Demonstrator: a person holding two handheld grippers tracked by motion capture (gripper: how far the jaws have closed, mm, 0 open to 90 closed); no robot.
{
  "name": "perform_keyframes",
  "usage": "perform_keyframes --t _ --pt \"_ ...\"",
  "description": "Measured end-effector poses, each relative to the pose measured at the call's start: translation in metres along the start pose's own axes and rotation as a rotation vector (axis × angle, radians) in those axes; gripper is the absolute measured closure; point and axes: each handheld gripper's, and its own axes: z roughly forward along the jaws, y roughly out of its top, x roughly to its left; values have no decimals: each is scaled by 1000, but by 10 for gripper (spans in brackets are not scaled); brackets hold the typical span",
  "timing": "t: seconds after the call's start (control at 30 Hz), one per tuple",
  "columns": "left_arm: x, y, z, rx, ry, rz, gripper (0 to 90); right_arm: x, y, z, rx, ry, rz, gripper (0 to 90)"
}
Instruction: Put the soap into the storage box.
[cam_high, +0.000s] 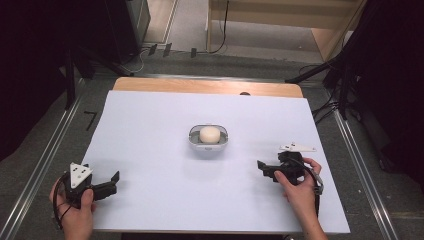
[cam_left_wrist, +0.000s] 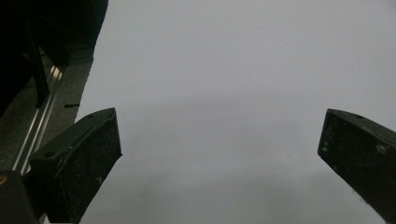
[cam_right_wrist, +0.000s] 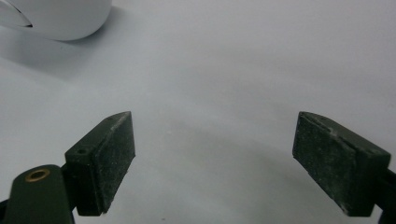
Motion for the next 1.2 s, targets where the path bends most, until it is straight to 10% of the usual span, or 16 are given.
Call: perform_keyframes --t 1.2 --pt "0 0 0 -5 -5 -5 0 -39 -37 -25 -65 -24 18 137"
